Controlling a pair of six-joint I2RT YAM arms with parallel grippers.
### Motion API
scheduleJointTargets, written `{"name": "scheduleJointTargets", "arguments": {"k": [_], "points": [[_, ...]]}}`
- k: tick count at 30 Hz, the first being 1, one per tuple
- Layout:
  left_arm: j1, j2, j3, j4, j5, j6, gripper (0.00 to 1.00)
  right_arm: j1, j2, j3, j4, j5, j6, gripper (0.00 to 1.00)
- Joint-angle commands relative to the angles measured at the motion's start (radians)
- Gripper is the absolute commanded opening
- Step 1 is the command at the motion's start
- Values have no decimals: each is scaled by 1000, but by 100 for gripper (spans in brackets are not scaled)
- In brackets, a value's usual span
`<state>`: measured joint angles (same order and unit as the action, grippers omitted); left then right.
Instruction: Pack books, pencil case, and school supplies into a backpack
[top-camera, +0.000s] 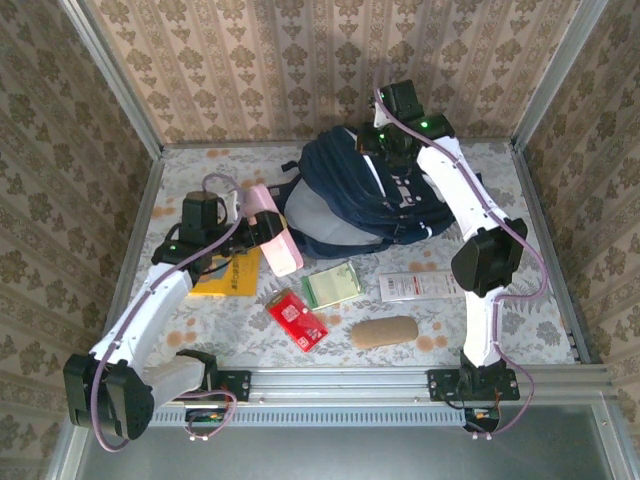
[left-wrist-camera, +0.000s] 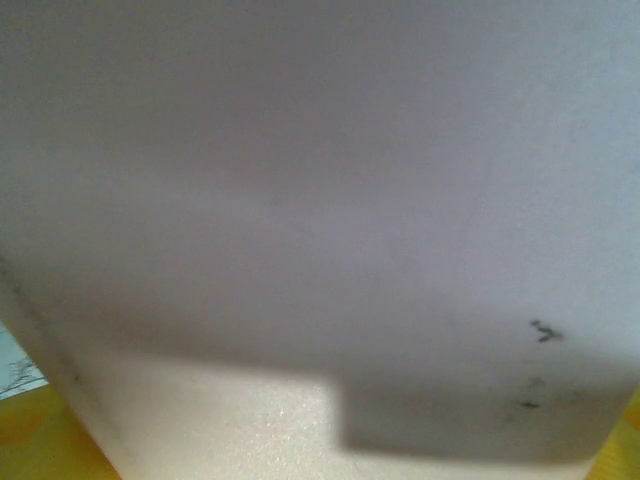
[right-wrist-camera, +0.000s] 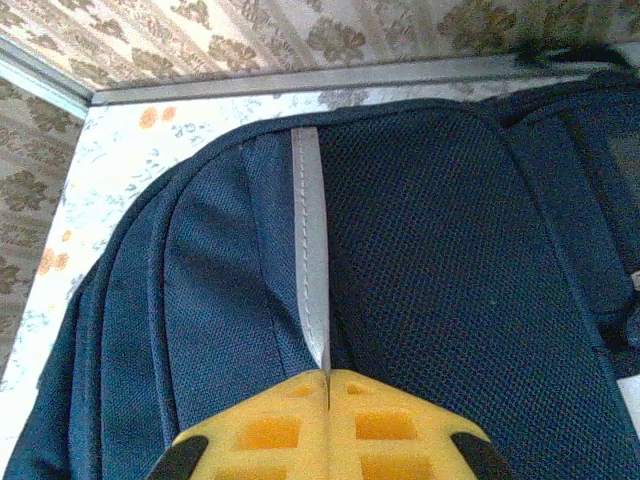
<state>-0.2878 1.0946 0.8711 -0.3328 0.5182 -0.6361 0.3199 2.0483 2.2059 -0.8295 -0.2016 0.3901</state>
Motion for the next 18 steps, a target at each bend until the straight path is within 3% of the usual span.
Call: {"name": "scheduleJointTargets", "arguments": {"k": [1,7,13,18], "points": [[11,30,83,14,-92,-27,60,-55,-15,20,94,-190,12,0],[15,210,217,80,-86,-84,60,-125,-49,-32,175,-409,56,0],[4,436,354,195,-73,-178,61,-154,-61,-40,210,-516,99,0],[-40,593,502,236,-63,-221,68,-172,-58,-40,258,-565,172,0]]}}
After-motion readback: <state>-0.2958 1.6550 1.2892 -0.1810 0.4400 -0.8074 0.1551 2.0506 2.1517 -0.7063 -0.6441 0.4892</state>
